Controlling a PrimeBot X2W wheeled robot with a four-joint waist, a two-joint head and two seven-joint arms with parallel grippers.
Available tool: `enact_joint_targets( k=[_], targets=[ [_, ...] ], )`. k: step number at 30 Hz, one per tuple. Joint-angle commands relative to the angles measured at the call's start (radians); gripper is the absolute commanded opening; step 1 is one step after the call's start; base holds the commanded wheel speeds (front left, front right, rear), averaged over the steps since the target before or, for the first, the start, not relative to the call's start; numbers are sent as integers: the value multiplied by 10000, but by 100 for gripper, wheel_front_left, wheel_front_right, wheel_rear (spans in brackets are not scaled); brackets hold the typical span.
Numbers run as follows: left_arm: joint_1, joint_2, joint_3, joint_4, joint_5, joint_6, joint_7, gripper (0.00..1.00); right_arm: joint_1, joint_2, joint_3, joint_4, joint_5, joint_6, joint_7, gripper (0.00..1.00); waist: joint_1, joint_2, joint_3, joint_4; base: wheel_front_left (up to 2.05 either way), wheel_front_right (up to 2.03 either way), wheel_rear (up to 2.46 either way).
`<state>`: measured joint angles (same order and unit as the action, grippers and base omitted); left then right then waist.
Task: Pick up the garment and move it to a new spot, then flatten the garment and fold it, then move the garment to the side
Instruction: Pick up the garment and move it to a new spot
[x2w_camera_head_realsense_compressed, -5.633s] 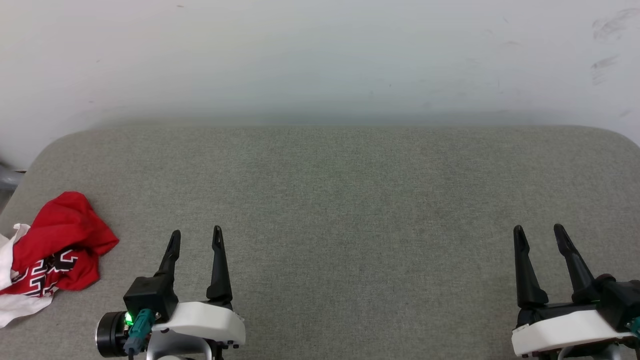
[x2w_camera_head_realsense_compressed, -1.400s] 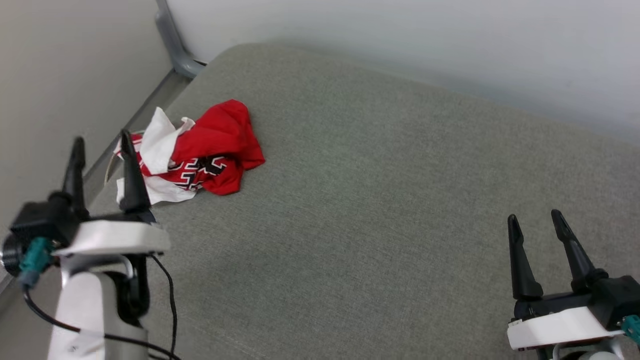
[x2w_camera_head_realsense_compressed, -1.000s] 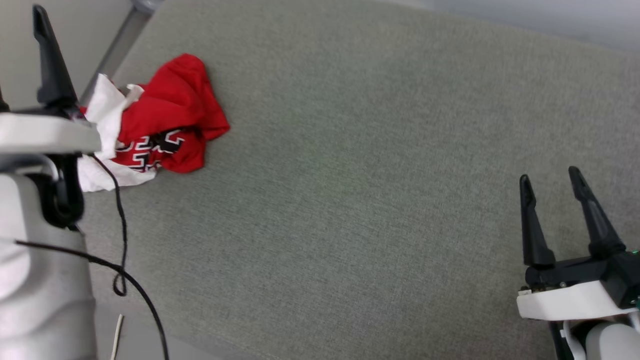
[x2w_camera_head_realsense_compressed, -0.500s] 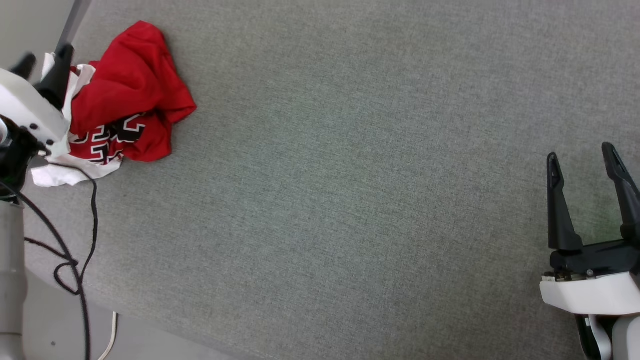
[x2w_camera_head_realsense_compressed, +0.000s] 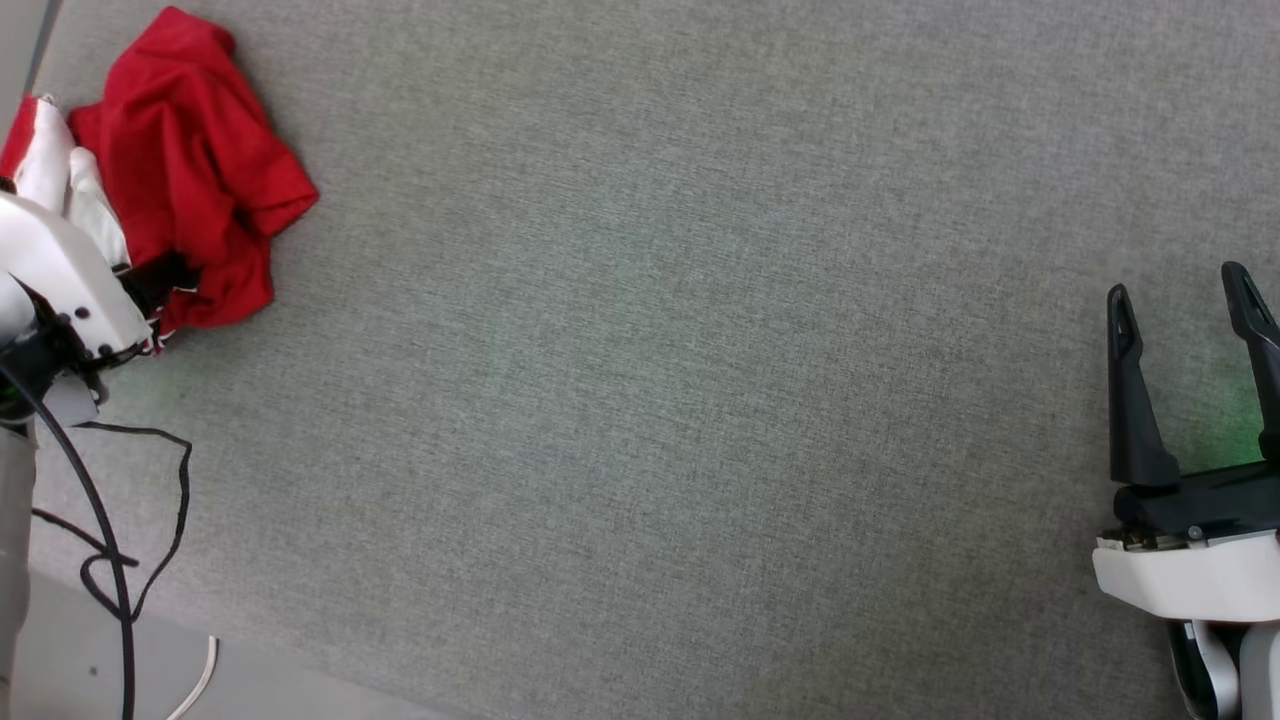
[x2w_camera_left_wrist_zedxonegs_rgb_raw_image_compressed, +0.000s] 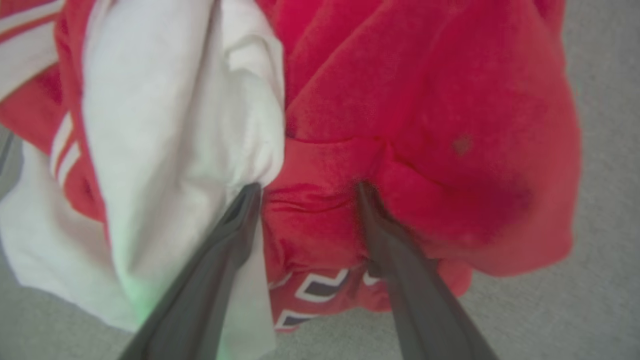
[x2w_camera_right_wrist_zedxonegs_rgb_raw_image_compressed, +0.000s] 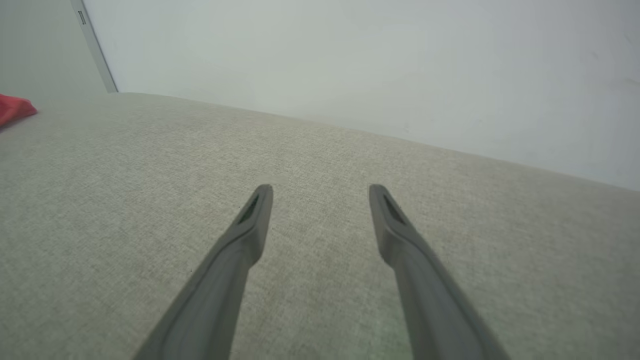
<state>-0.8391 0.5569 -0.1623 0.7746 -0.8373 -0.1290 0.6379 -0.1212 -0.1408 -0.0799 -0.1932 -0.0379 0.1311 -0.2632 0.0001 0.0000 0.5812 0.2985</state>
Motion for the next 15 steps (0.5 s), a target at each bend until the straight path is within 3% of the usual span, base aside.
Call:
enact_joint_targets(
  k=[1,5,6,7,15],
  targets=[
    [151,-245,-286,241,47,3,209,100,-156,-46,-7,-70,-15,-7,-24,100,-1,0,84,-63,0,0,0],
    [218,-447,-952,693,19,1,261,100,-189,6,17,-56,-7,-7,-24,100,-1,0,110,-145,0,0,0],
    [160,-429,-1068,756,36,1,176,43,-189,28,31,-28,4,-7,-24,100,-1,0,79,-170,0,0,0],
    [71,-394,-1130,762,-9,1,35,0,-199,51,37,0,27,-7,-24,100,-1,0,29,-196,0,0,0],
    [-836,778,-1953,168,149,2,-1351,0,-84,338,114,268,146,-7,-24,100,-1,0,-921,-297,0,0,0]
  ],
)
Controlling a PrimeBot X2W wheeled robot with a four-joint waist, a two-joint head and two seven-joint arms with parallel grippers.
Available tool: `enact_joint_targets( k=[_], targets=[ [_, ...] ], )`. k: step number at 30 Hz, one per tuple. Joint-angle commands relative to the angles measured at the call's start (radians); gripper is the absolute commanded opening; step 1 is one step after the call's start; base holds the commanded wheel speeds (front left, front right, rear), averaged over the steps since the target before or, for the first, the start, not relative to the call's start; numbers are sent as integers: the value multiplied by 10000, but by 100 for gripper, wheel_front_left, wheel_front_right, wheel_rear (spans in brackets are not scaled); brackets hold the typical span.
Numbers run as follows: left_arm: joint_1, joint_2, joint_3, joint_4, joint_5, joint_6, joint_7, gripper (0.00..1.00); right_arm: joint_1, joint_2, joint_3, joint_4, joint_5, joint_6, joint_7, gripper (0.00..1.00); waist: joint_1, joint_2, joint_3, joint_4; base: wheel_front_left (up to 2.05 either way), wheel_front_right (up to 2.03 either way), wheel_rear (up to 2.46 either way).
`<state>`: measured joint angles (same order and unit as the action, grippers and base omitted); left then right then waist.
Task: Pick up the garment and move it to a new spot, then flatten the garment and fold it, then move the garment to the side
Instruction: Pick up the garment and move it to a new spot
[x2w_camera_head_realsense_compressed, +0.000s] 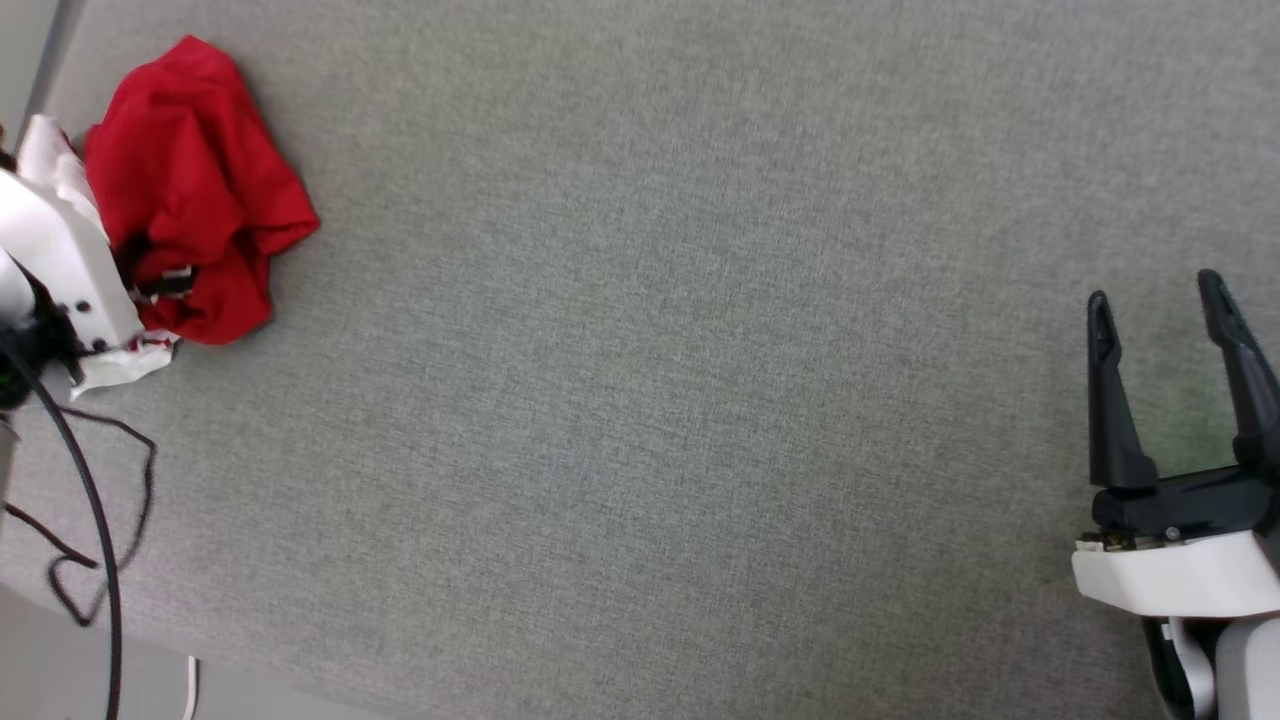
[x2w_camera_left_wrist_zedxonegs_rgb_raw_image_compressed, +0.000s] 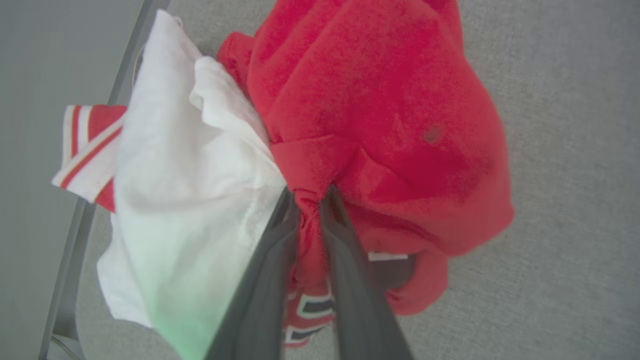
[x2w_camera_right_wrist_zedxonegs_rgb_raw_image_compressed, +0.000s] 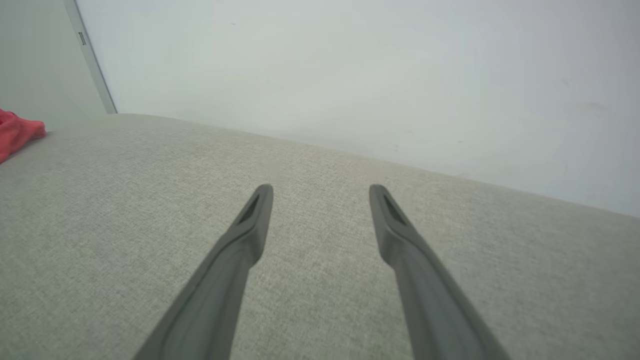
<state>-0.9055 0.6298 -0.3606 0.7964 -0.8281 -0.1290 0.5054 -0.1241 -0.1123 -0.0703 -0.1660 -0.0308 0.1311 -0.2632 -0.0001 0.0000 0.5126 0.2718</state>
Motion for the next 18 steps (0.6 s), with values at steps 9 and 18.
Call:
enact_joint_targets(
  k=[9,18],
  targets=[
    [-1083,825,-1625,-1172,267,4,-1320,0,312,414,16,307,193,-7,-24,100,1,0,-1493,-92,0,0,0],
    [-1918,968,-3383,-3047,372,3,-1339,0,580,612,-53,454,355,-7,-24,100,1,0,-2382,-488,0,0,0]
  ],
)
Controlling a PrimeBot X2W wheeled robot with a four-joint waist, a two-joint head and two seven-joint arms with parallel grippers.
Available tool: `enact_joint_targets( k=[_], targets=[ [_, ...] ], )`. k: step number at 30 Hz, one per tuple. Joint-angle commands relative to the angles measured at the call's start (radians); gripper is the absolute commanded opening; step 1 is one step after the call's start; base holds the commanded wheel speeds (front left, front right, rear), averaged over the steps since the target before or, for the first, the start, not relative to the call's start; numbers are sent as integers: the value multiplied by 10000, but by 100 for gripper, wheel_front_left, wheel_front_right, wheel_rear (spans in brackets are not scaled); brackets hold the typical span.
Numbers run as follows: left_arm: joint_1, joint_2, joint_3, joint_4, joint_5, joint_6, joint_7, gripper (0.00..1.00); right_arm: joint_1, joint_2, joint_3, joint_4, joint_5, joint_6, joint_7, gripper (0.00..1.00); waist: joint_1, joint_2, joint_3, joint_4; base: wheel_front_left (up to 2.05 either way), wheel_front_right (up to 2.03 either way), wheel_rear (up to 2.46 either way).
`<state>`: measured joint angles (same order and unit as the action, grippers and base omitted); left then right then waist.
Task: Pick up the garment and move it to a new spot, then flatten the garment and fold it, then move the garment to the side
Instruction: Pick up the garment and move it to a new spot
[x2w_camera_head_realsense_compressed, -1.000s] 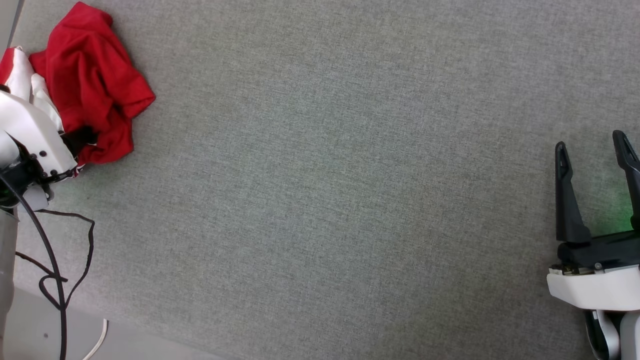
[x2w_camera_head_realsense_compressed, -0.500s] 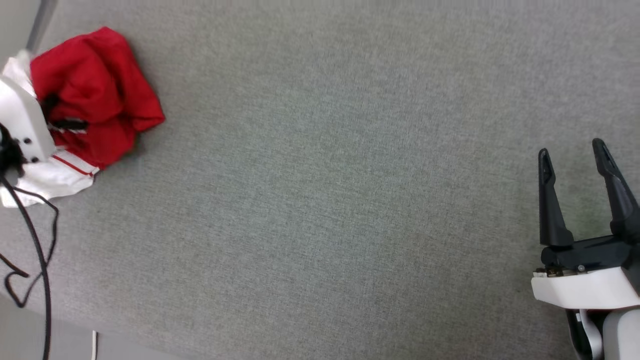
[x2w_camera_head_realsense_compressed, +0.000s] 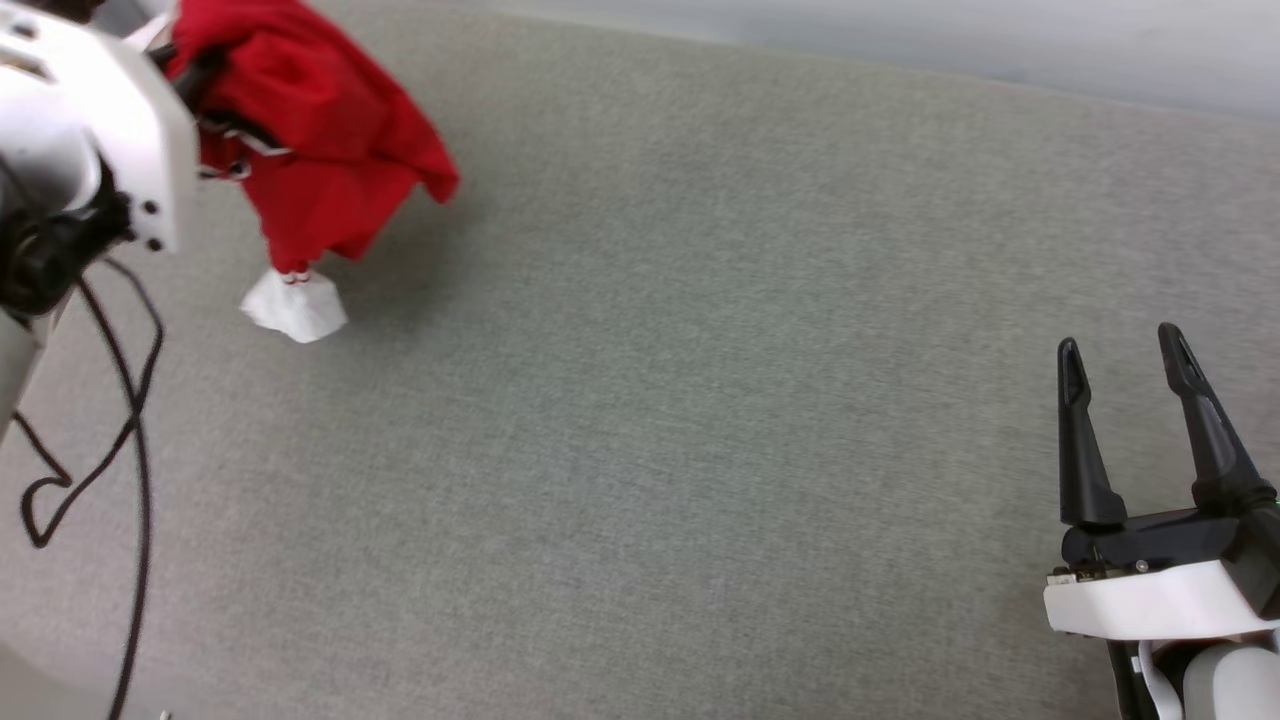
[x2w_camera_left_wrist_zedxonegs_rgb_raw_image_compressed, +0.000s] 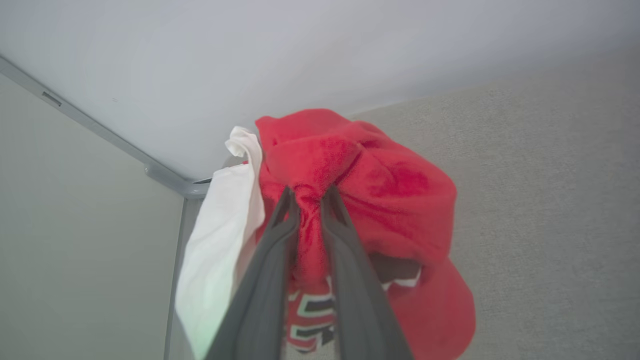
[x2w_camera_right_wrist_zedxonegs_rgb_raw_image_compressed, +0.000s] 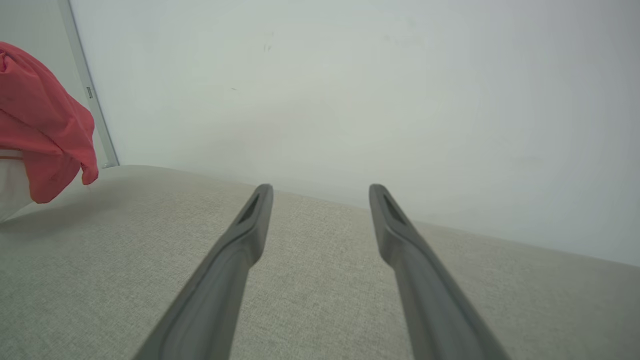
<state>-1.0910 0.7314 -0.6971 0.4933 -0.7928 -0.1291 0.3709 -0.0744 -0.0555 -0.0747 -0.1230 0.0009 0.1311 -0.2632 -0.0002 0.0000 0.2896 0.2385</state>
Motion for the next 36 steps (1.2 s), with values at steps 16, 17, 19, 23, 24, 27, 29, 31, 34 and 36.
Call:
enact_joint_targets(
  k=[16,17,19,23,24,27,29,31,34,36],
  targets=[
    [-621,-1715,-2546,-2332,638,5,97,0,-190,65,-2,137,810,-7,-23,100,2,0,-279,-2026,0,0,0],
    [-661,-1846,-2762,-2378,681,5,68,0,-216,65,-15,135,849,-7,-23,100,2,0,-223,-2176,0,0,0],
    [-720,-2204,-3288,-2415,737,5,-21,0,-291,66,-47,141,948,-7,-24,100,2,0,-114,-2439,0,0,0],
    [-789,-3003,-4380,-2199,647,5,-291,0,-347,66,-87,170,1119,-7,-23,100,2,0,115,-2891,0,0,0],
    [-829,-3174,-4688,-2102,640,5,-371,0,-374,65,-75,180,1151,-7,-23,100,2,0,170,-3003,0,0,0],
    [-734,-3697,-5431,-1838,514,5,-585,0,-452,67,-63,186,1284,-7,-23,100,2,0,312,-3315,0,0,0],
    [-517,-4001,-5691,-1675,488,5,-669,0,-463,65,-58,186,1349,-7,-24,100,2,0,403,-3486,0,0,0],
    [-217,-4237,-5809,-1515,454,5,-613,0,-476,67,-44,206,1406,-7,-24,100,2,0,495,-3630,0,0,0],
    [467,-4571,-5839,-1488,935,3,-136,0,-510,67,-48,220,1477,-7,-24,100,2,0,627,-3798,0,0,0],
    [835,-4656,-5826,-1513,973,3,124,0,-545,67,-42,222,1492,-7,-24,100,2,0,696,-3868,0,0,0]
  ],
)
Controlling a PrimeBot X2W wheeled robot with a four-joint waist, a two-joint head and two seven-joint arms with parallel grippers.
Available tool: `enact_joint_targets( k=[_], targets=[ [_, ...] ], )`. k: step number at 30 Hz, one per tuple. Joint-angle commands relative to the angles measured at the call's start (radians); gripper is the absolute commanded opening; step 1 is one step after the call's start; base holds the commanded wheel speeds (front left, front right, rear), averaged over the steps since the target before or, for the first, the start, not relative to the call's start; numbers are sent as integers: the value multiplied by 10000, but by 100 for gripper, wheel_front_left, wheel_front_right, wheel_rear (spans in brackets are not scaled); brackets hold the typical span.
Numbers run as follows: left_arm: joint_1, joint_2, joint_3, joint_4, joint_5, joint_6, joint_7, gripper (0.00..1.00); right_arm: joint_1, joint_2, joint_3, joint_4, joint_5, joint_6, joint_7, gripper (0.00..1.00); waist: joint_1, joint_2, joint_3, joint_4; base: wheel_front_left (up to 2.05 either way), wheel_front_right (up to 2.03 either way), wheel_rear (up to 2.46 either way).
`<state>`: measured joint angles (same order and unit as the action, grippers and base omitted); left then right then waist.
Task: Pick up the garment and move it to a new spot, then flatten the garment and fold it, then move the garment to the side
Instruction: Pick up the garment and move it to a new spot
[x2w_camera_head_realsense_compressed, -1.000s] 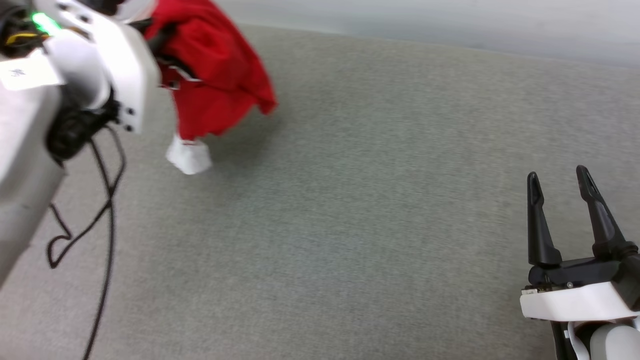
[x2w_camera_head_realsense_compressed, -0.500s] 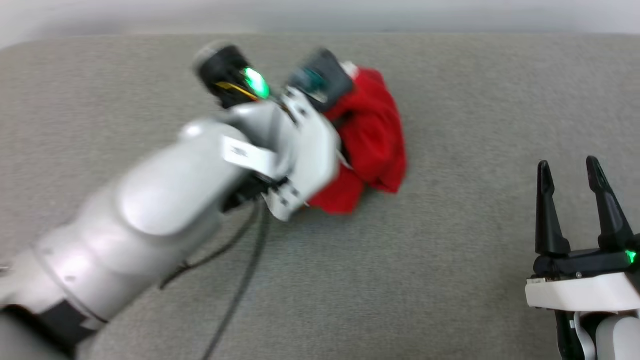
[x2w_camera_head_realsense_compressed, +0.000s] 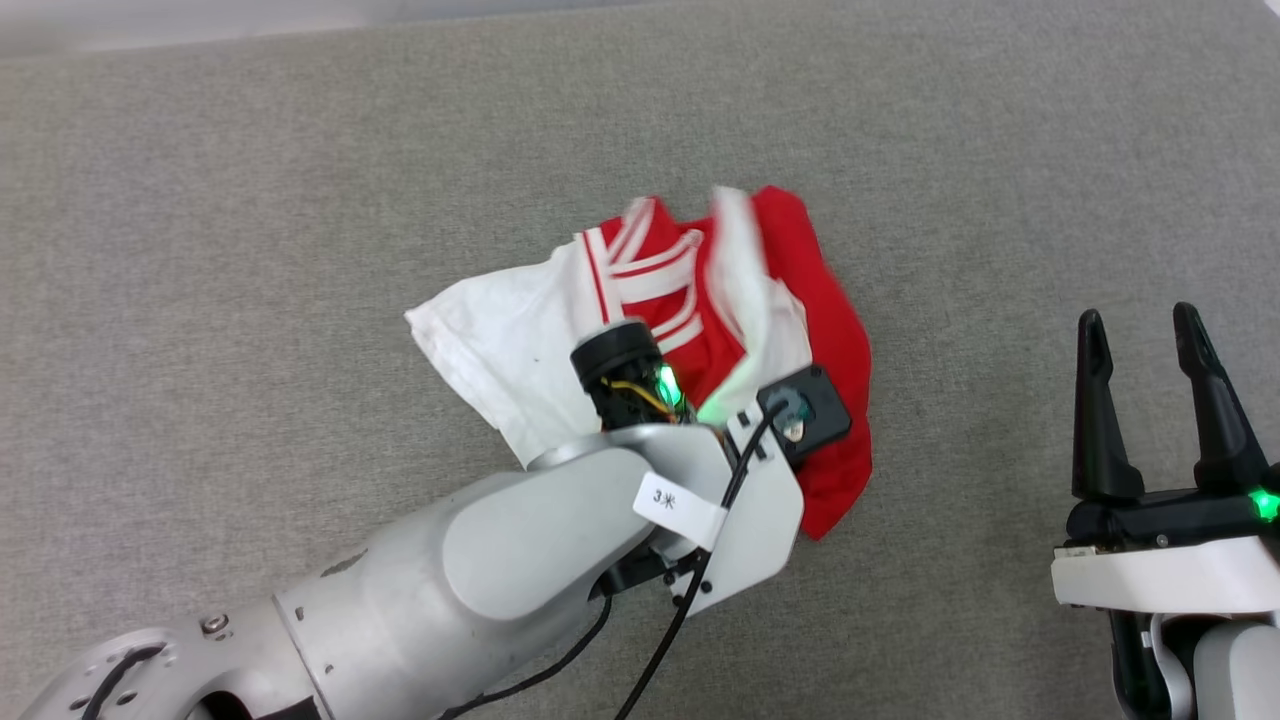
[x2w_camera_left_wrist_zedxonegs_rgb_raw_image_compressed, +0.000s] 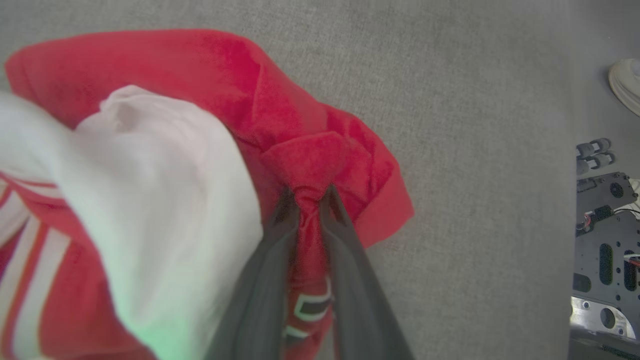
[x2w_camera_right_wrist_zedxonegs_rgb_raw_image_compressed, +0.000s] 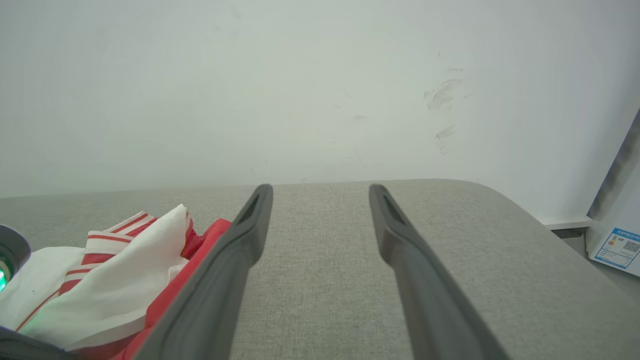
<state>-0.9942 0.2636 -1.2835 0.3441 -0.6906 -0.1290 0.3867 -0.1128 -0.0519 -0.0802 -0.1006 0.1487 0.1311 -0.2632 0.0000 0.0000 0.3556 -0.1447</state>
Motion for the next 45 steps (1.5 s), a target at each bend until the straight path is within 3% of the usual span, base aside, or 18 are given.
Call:
enact_joint_targets(
  k=[1,5,6,7,13,17,22,28,35,40,45],
  targets=[
    [-48,18,48,-3,85,1,33,0,-153,29,4,-1,17,-7,-24,100,0,0,56,-51,0,0,0],
    [291,-3,29,154,296,1,-149,0,-89,29,-52,24,-26,-7,-24,100,0,0,31,3,0,0,0],
    [214,-25,32,242,278,1,-398,44,-52,29,-67,42,-55,-7,-24,100,0,0,-30,53,0,0,0],
    [77,-50,35,379,274,1,-745,100,-11,30,-75,67,-86,-7,-24,100,0,0,-108,105,0,0,0],
    [-33,-505,537,1322,337,215,-3346,100,347,30,-59,179,-236,-7,-24,100,0,0,-865,493,0,0,0],
    [228,-755,957,1579,472,788,-4773,100,630,30,-52,260,-348,-7,-24,100,0,0,-1432,794,0,0,0],
    [762,-637,1550,1515,490,1717,-6003,100,976,27,-16,369,-384,-7,-24,100,0,0,-2037,1129,0,0,0],
    [1940,-9,2728,871,584,3167,-6506,100,1362,29,-15,493,-315,-7,-24,100,0,0,-2592,1418,0,0,0],
    [4227,860,4944,-1188,1933,4781,-6517,100,1572,27,-48,606,-296,-7,-24,100,0,0,-2925,1690,0,0,0],
    [6033,1068,6469,-2186,2744,5398,-6520,100,1744,27,-97,719,-202,-7,-24,100,0,0,-3129,1858,0,0,0],
    [7579,918,7878,-2850,3436,5602,-6521,100,1847,27,-90,880,-99,-7,-24,100,0,0,-3306,1989,0,0,0]
  ],
)
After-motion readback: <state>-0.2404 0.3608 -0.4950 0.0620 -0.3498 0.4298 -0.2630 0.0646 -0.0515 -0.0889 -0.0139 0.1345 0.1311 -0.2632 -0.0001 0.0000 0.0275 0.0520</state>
